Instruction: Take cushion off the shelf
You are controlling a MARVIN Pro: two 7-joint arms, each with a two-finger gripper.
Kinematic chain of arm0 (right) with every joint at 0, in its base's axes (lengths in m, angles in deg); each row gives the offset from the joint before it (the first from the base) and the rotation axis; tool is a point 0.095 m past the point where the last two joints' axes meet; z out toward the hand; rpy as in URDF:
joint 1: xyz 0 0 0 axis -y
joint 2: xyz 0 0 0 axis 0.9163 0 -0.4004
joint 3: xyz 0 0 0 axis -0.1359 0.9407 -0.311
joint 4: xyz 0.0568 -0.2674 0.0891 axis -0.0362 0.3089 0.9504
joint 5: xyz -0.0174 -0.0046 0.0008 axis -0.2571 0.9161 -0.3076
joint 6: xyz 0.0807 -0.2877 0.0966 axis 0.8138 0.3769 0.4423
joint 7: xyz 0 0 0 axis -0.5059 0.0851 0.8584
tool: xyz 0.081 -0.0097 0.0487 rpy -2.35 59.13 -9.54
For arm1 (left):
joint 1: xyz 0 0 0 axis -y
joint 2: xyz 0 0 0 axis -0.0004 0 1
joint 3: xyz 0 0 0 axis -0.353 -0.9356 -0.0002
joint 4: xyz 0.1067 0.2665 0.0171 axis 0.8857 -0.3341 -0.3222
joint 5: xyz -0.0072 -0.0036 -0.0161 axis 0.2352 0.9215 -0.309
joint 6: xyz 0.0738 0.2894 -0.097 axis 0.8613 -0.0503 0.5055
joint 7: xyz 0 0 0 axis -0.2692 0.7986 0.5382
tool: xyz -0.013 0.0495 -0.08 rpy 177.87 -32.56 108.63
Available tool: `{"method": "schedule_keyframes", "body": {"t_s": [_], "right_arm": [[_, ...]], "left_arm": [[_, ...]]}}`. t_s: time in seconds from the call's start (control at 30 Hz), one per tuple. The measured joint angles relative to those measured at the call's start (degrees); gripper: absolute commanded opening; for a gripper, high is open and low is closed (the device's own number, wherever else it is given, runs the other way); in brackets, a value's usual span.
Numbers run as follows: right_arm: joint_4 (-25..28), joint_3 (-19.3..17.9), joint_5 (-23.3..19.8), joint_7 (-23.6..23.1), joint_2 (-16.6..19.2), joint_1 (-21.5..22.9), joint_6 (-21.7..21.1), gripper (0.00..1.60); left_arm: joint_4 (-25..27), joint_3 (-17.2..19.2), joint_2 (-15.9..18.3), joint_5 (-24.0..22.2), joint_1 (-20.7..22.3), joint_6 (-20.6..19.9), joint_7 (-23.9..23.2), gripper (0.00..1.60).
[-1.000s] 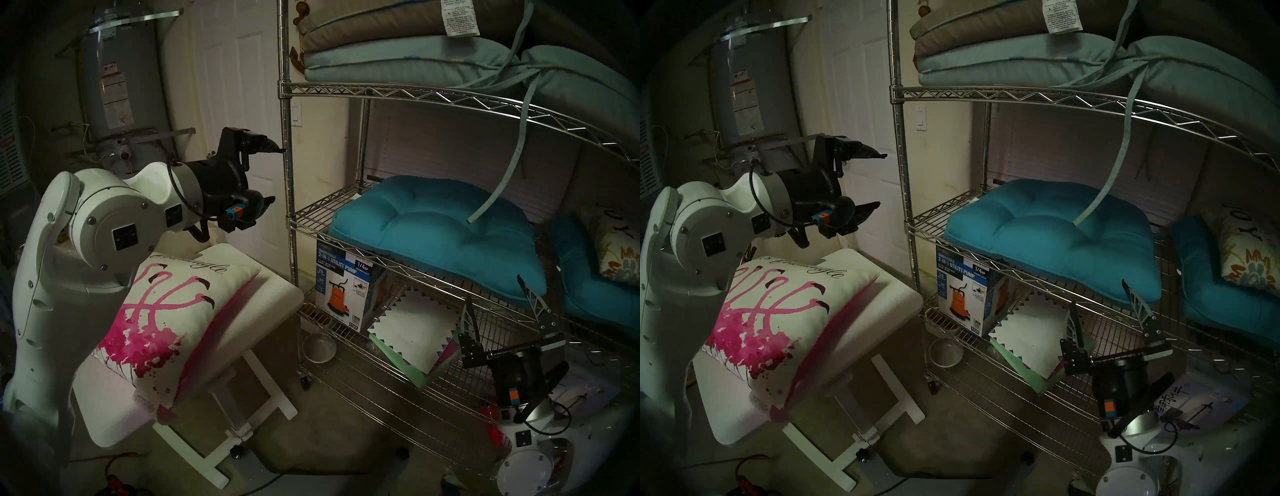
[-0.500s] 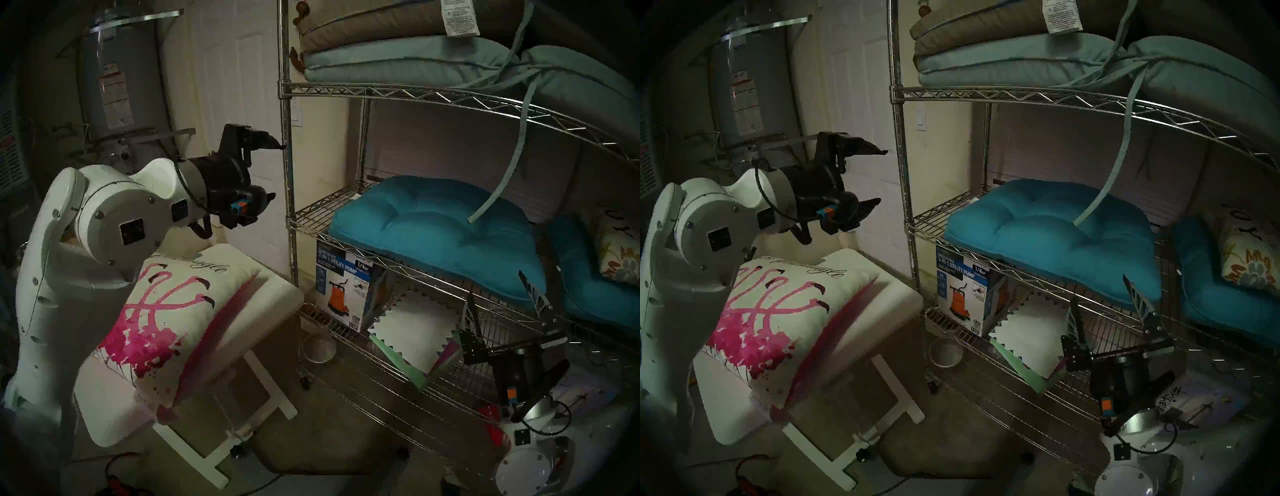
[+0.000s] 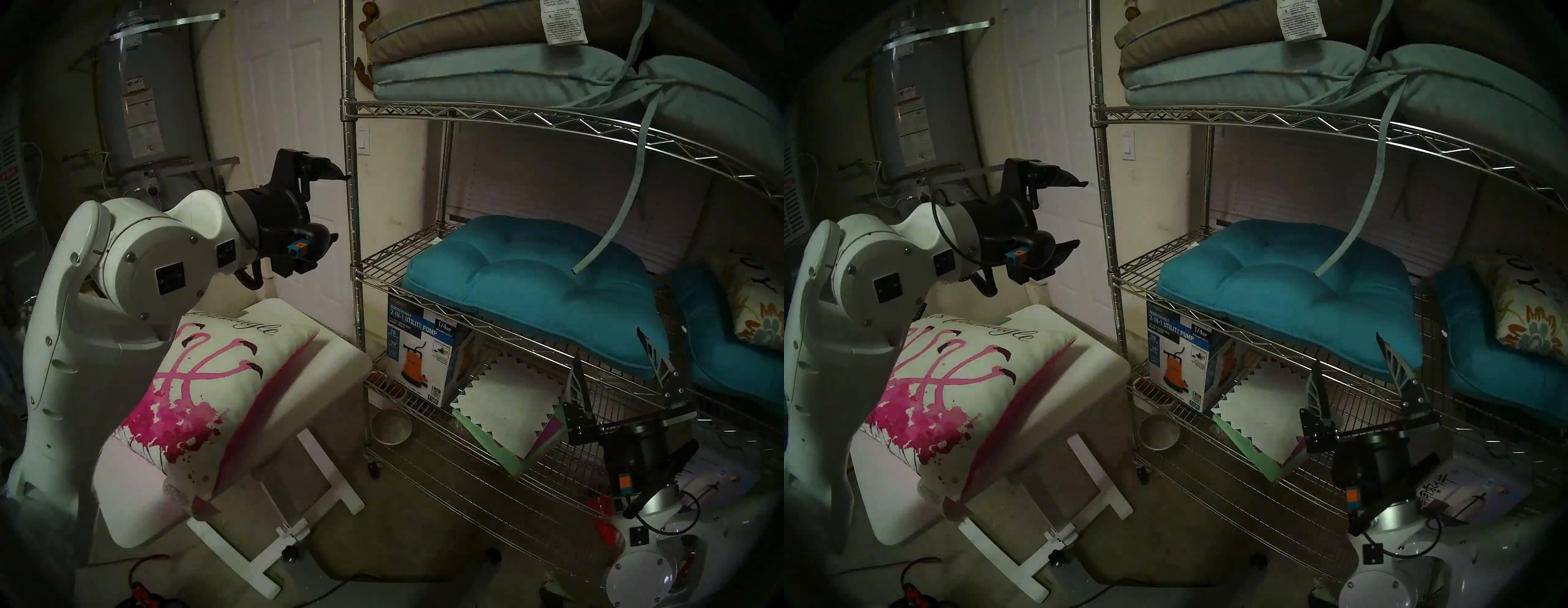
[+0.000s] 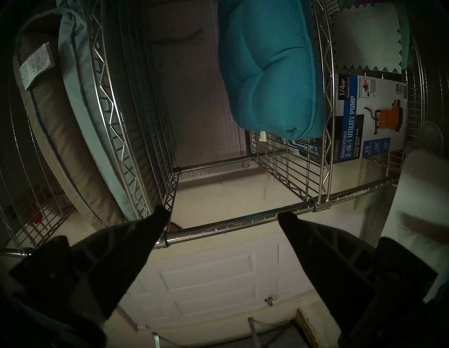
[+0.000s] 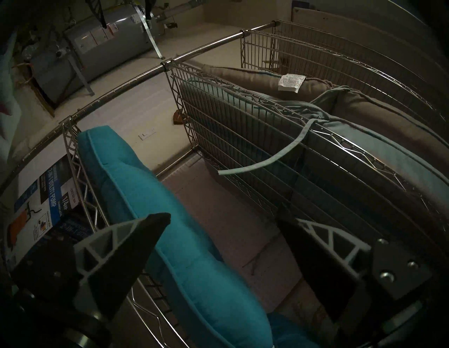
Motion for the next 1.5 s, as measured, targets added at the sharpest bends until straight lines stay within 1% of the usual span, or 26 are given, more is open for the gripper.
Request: {"method": "schedule_keyframes", "body": {"t_s": [0.4, 0.53, 0.73, 0.9, 1.17, 1.37, 1.5], "right_arm": [[1.07, -1.34, 0.28, 0.0, 0.04, -1.46, -2.38, 1.6], [0.7, -2.2, 0.32, 0.0, 0.04, -1.58, -3.07, 1.6], [-3.5, -4.62, -0.45, 0.0, 0.05, -1.04, -4.29, 1.6], [-9.0, -7.06, -1.83, 0.0, 0.05, -0.52, -5.55, 1.6], [-14.67, -9.36, -3.19, -0.87, 0.04, -0.31, -6.8, 1.6], [-16.95, -10.16, -3.51, -1.36, 0.04, -0.77, -7.34, 1.6], [-17.5, -10.36, -3.51, -1.54, 0.05, -1.42, -7.53, 1.6]], "left_arm": [[-0.39, -1.13, -0.59, 1.1, 1.26, -1.13, -0.79, 1.6], [-0.48, -1.4, -0.74, 1.38, 1.58, -1.41, -1.0, 1.6], [-0.62, -1.81, -0.97, 1.86, 2.04, -1.85, -1.35, 1.6], [-0.74, -2.17, -1.17, 2.28, 2.48, -2.24, -1.67, 1.6], [-0.85, -2.6, -1.45, 2.81, 3.02, -2.76, -2.11, 1.6], [-0.93, -2.91, -1.65, 3.18, 3.41, -3.14, -2.48, 1.6], [-0.99, -3.09, -1.77, 3.43, 3.63, -3.37, -2.7, 1.6]]}}
